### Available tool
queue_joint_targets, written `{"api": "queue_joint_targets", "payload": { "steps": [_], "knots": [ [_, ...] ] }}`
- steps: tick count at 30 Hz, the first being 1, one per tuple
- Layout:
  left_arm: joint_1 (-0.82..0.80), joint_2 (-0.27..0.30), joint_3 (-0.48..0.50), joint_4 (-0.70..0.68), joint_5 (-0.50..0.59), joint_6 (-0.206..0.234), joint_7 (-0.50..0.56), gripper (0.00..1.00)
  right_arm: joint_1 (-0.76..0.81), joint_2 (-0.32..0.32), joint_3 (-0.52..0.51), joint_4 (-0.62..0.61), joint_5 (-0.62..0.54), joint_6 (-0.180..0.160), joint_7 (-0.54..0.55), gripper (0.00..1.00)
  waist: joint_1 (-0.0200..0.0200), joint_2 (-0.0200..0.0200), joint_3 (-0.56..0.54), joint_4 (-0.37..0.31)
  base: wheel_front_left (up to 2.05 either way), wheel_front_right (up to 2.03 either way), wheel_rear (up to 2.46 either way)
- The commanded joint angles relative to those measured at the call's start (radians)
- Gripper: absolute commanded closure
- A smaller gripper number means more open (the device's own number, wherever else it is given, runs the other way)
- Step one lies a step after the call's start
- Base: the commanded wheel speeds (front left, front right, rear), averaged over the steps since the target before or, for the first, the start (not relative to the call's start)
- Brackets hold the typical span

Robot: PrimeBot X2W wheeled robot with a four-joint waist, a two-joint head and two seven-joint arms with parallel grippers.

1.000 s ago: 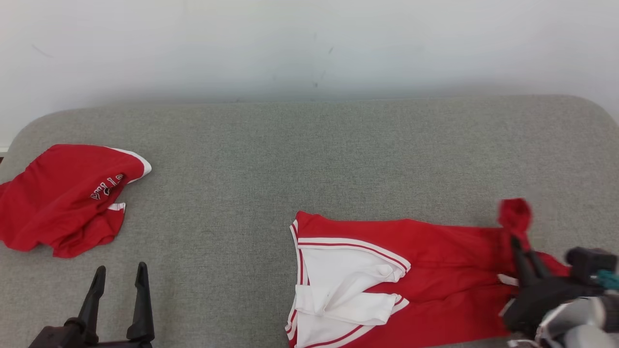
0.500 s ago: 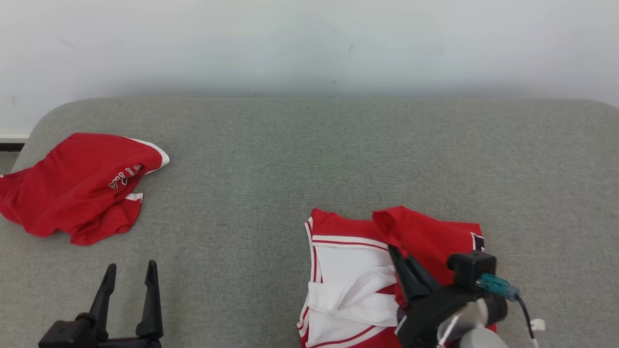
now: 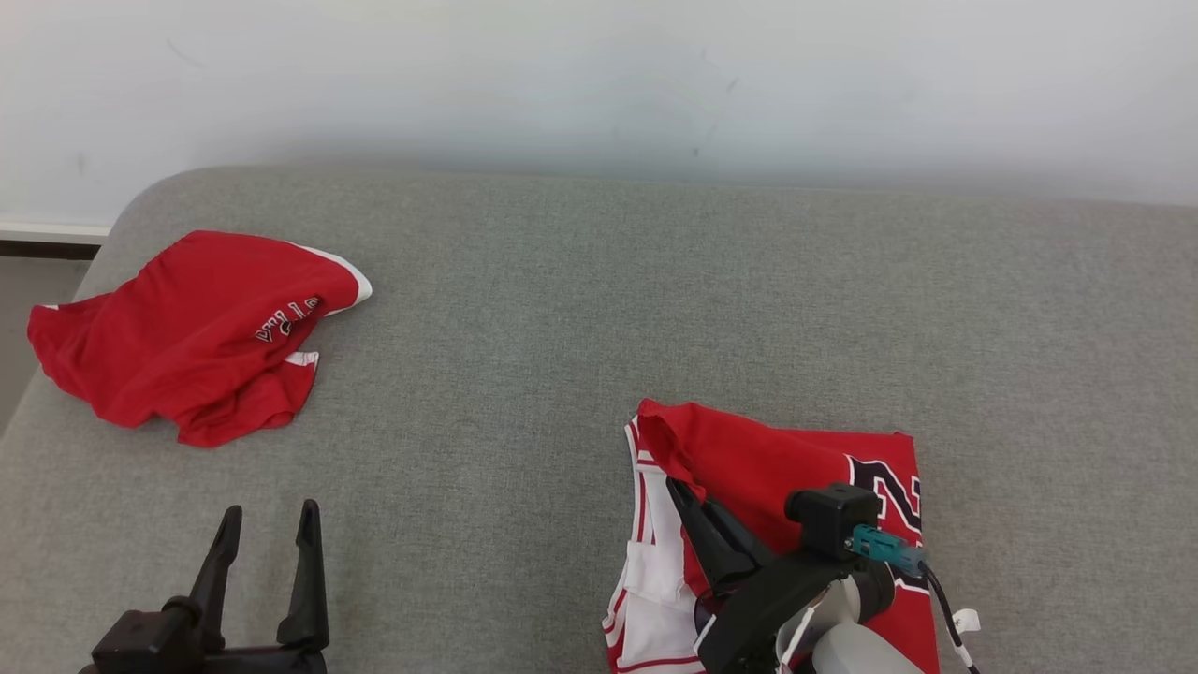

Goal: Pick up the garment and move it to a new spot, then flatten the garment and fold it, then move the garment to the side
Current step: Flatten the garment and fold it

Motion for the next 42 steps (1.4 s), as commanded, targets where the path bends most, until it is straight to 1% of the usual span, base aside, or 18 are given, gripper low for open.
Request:
{"api": "queue_joint_targets", "payload": {
  "steps": [1,2,3,6,9,12,15,21,26,29,34,38,42],
  "knots": [
    [-0.013,-0.002,-0.001,0.003,-0.012,0.001,0.000,0.00,-0.020,0.000,0.009,0.024,0.007,-0.002,-0.023,1.00,0.0000,0.0000,0.002,0.003,0.00,0.00,0.00],
    [-0.013,-0.003,0.000,0.004,-0.013,0.001,0.000,0.00,-0.029,0.001,0.019,0.037,0.013,-0.002,-0.032,0.68,0.0000,0.0000,0.002,0.003,0.00,0.00,0.00],
    [-0.013,-0.004,0.001,0.005,-0.014,0.001,0.000,0.00,-0.034,0.001,0.030,0.050,0.018,-0.002,-0.041,0.00,0.0000,0.0000,0.001,0.002,0.00,0.00,0.00],
    [-0.007,-0.007,0.006,0.006,-0.014,0.001,0.000,0.00,-0.061,0.000,0.043,0.072,0.027,-0.002,-0.066,0.00,0.0000,0.0000,-0.003,-0.005,0.00,0.00,0.00],
    [0.002,-0.008,0.010,0.007,-0.011,0.001,0.000,0.00,-0.086,0.000,0.022,0.082,-0.009,-0.002,-0.086,0.00,0.0000,0.0000,-0.011,-0.016,0.00,0.00,0.00],
    [0.009,-0.009,0.015,0.005,-0.007,0.001,0.000,0.00,-0.098,0.000,-0.042,0.074,-0.083,-0.002,-0.096,0.00,0.0000,0.0000,-0.023,-0.028,0.00,0.00,0.00],
    [0.019,-0.010,0.021,0.001,0.000,0.001,0.000,0.00,-0.075,-0.018,-0.135,0.020,-0.162,-0.002,-0.098,0.00,0.0000,0.0000,-0.038,-0.040,0.00,0.00,0.00],
    [0.037,-0.012,0.027,-0.009,0.013,0.001,0.000,0.00,0.058,-0.062,-0.299,-0.165,-0.289,-0.002,-0.096,0.00,0.0000,0.0000,-0.070,-0.059,0.00,0.00,0.00],
    [0.051,-0.014,0.039,-0.025,0.028,0.001,0.000,0.00,0.194,-0.073,-0.383,-0.291,-0.314,-0.002,-0.096,0.00,0.0000,0.0000,-0.091,-0.076,0.00,0.00,0.00],
    [0.056,-0.012,0.042,-0.031,0.031,0.001,0.000,0.00,0.241,-0.078,-0.406,-0.337,-0.324,-0.002,-0.096,0.00,0.0000,0.0000,-0.096,-0.081,0.00,0.00,0.00],
    [0.073,-0.005,0.048,-0.033,0.044,0.001,0.000,0.00,0.350,-0.083,-0.455,-0.412,-0.387,-0.002,-0.097,0.00,0.0000,0.0000,-0.107,-0.089,0.00,0.00,0.00],
    [0.085,-0.007,0.061,-0.036,0.065,0.001,0.000,0.00,0.421,-0.055,-0.493,-0.457,-0.421,-0.002,-0.097,0.00,0.0000,0.0000,-0.115,-0.093,0.00,0.00,0.00],
    [0.103,-0.011,0.059,-0.044,0.086,0.001,0.000,0.00,0.470,-0.036,-0.507,-0.479,-0.442,-0.002,-0.097,0.00,0.0000,0.0000,-0.123,-0.095,0.00,0.00,0.00]
  ]
}}
